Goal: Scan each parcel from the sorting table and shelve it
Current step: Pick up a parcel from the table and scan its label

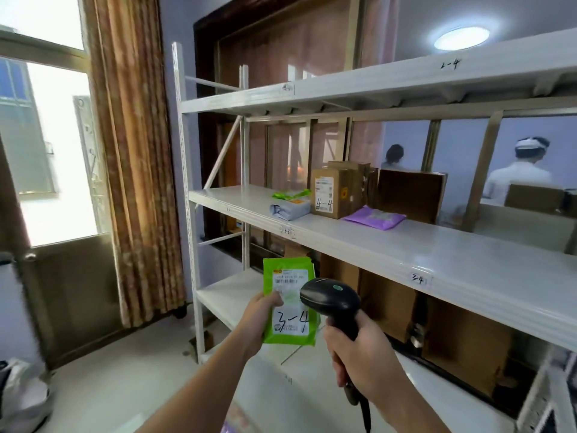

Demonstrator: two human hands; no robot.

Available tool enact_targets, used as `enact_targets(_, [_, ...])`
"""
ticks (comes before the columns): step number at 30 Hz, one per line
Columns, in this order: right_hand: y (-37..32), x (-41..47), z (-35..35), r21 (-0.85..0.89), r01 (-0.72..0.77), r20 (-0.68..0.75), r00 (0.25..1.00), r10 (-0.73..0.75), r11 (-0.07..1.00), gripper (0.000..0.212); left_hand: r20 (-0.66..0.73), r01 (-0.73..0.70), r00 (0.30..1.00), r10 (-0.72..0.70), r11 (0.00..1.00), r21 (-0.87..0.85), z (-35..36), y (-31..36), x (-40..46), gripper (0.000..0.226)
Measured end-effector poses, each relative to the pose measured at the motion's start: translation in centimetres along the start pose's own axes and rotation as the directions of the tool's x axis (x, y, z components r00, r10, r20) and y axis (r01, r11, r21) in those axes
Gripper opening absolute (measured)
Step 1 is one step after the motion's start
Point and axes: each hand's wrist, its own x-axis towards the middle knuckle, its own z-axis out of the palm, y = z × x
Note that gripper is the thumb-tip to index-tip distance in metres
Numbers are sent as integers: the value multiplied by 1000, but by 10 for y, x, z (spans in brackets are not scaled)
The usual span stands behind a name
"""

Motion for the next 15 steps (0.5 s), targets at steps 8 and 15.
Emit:
enact_targets(8, [-8,87,33,38,67,12,998,-67,997,7,6,-48,999,48,999,4,-26,46,89,42])
enact_targets(15, [-23,145,45,12,85,-62,995,-84,996,6,65,-94,993,96,995,-24,-25,86,157,34])
